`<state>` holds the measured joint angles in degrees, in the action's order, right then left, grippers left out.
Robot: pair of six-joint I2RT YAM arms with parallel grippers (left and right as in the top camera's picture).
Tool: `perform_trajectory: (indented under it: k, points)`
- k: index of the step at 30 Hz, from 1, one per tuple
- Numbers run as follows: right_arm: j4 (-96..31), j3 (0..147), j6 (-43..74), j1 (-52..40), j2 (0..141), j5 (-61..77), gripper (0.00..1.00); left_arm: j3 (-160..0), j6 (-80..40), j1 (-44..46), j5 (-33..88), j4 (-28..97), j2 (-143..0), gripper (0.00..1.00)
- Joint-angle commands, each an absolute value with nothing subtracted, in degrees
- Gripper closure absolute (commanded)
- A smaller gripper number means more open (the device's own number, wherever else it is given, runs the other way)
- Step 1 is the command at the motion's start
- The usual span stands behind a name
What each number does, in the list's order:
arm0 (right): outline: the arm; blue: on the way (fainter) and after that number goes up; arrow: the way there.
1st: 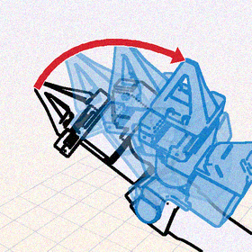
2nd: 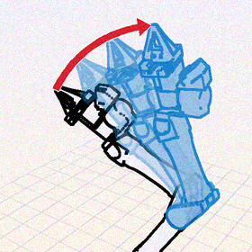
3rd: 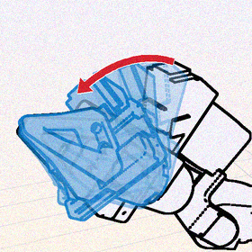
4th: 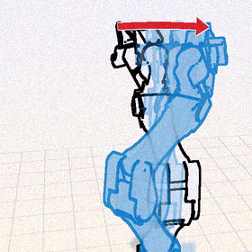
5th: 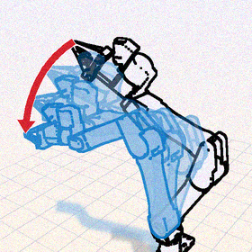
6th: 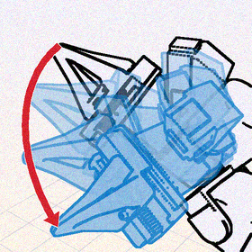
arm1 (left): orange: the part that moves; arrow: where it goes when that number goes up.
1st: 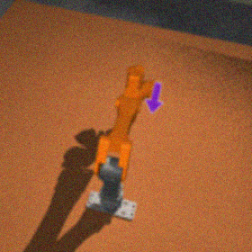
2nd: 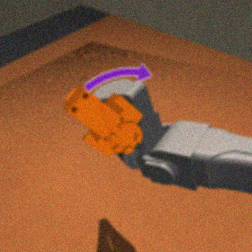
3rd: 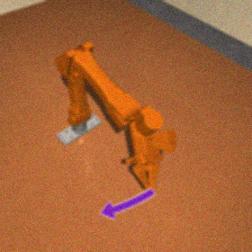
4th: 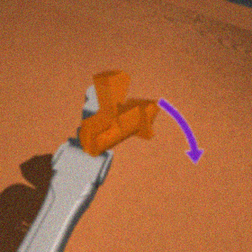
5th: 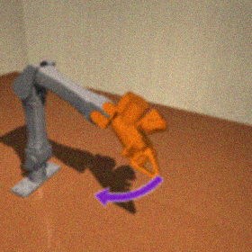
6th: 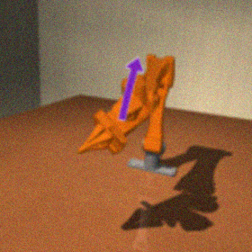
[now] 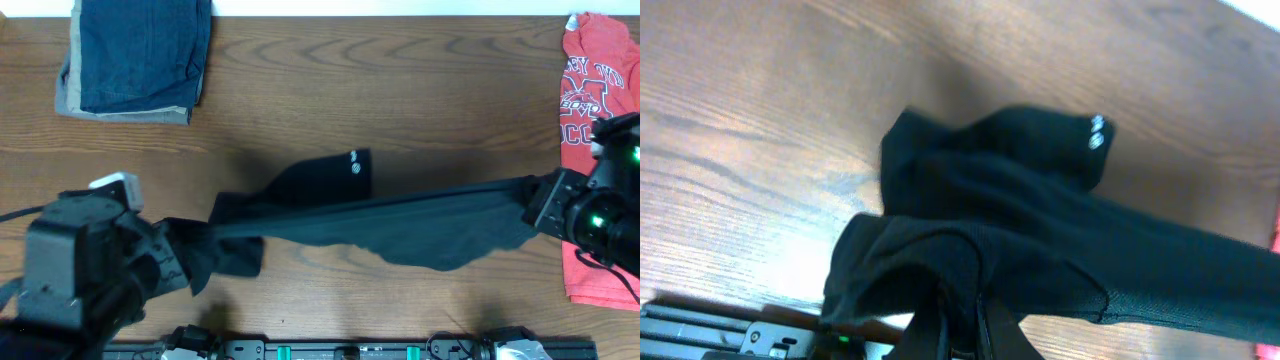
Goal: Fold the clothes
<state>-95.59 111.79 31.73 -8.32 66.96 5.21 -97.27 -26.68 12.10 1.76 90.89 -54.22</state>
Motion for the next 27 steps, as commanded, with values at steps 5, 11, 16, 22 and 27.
perform_trajectory:
  k: [5,11,16,22,27]
  points:
    - [-93.0,117.2,29.7,-7.1,67.2,-1.0,0.99,-105.8,-25.5,11.9,2.3,86.8,-53.8,0.94]
    - [-84.4,117.2,29.7,-7.1,74.3,-4.1,0.99,-103.2,-25.3,11.9,-0.4,72.9,-58.6,0.94]
    - [-72.1,117.2,29.4,-7.1,84.2,-3.4,0.99,-102.6,-24.1,11.8,-2.3,62.4,-70.3,0.94]
    - [-58.9,120.5,26.6,-6.6,90.7,-1.3,0.99,-107.5,-22.7,10.2,-3.7,47.0,-83.7,0.94]
    - [-63.9,133.9,22.6,-1.6,90.8,-1.3,0.99,-121.6,-18.4,9.2,-3.7,45.6,-85.8,0.94]
